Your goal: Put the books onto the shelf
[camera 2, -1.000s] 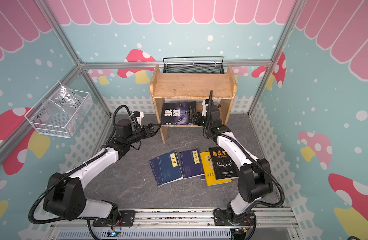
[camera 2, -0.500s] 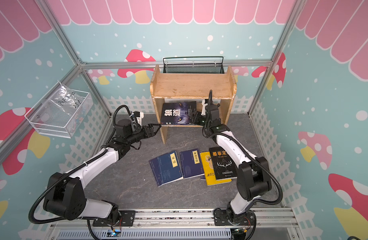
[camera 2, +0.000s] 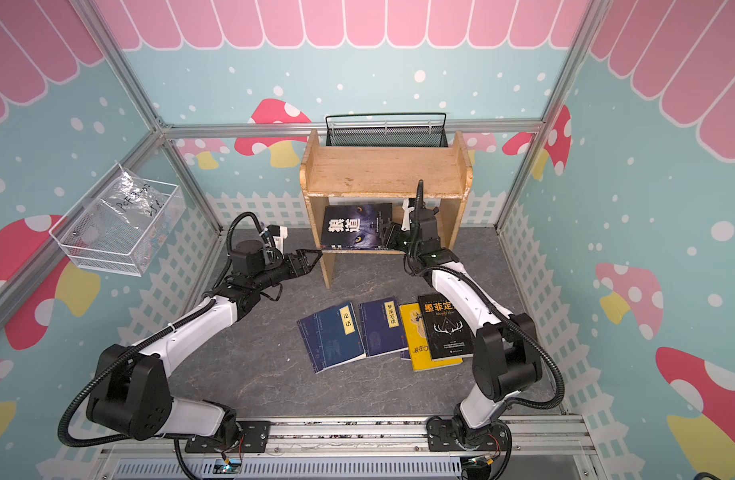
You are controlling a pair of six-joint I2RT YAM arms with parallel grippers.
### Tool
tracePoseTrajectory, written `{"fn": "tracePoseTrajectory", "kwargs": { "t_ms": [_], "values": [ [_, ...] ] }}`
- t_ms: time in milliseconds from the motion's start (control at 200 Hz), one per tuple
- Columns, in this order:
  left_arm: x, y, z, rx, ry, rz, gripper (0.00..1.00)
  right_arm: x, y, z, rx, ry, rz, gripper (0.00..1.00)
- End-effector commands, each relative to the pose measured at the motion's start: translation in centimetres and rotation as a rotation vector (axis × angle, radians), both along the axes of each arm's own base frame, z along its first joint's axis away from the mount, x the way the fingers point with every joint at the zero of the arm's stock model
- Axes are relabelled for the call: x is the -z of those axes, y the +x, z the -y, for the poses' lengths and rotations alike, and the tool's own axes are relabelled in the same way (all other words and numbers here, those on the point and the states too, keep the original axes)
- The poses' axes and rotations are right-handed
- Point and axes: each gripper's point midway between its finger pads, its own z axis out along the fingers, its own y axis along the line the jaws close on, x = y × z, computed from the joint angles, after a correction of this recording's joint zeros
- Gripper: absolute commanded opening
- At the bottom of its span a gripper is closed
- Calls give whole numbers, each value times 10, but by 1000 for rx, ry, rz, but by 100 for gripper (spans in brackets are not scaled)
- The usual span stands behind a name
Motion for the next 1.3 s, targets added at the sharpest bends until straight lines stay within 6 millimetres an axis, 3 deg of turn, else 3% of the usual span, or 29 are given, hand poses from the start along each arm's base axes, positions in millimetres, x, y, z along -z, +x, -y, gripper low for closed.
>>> {"fn": "tracePoseTrajectory", "kwargs": {
  "t_ms": [0,160,235,340,555,715,831,976,1141,1296],
  "values": [
    [-2,-4,-2,-7,8,12,85,-12,-4,-17,-46,22,46,48],
    [-1,-7,-4,-13,14,9,86,-18,-5,-12,-22,12,64,57],
    [0,-9,-5,-15,18,6,86,-21,-5,-12,-30,0,78,72],
    [1,-13,-9,-25,37,3,87,-27,-5,-9,-16,-19,90,80],
    [3,-22,-16,-49,61,-4,95,-34,-18,8,37,-46,109,84],
    [16,-35,-23,-62,80,-51,96,-33,-38,17,42,-59,103,84],
    [37,-53,-28,-66,103,-131,96,-16,-63,15,2,-25,46,84],
    [70,-90,-33,-70,150,-259,95,15,-109,11,-44,-18,-22,81],
    [93,-131,-13,-23,112,-343,96,46,-163,-13,-155,-15,-60,81],
    [124,-147,4,-34,56,-441,96,97,-186,-33,-236,28,-149,81]
  ]
}}
